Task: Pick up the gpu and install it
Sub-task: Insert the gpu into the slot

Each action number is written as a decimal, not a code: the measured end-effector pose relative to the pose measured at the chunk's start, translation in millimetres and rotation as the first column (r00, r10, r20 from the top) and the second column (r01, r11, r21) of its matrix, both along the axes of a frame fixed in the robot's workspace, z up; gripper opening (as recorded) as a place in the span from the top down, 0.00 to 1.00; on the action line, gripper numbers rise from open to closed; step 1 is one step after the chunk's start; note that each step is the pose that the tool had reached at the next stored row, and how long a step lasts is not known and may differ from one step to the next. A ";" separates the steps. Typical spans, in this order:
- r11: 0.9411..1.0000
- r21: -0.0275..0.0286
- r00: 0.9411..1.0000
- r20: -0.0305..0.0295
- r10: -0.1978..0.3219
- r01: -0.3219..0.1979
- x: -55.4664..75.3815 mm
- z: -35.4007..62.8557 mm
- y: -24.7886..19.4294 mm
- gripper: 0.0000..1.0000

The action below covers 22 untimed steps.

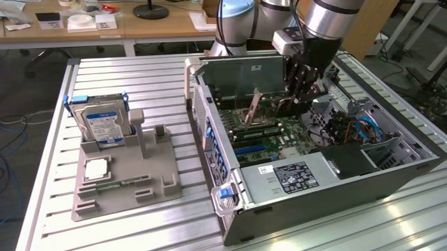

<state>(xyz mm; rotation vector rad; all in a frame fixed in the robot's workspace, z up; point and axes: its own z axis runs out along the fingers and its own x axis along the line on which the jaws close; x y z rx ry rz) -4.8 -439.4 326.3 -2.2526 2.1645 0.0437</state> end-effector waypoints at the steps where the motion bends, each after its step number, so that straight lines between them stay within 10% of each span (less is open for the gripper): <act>1: 1.000 0.000 1.000 0.000 0.000 0.000 0.0 0.0 0.0 0.73; 22: 1.000 0.000 1.000 0.000 0.000 0.000 -0.1 -3.2 0.0 0.73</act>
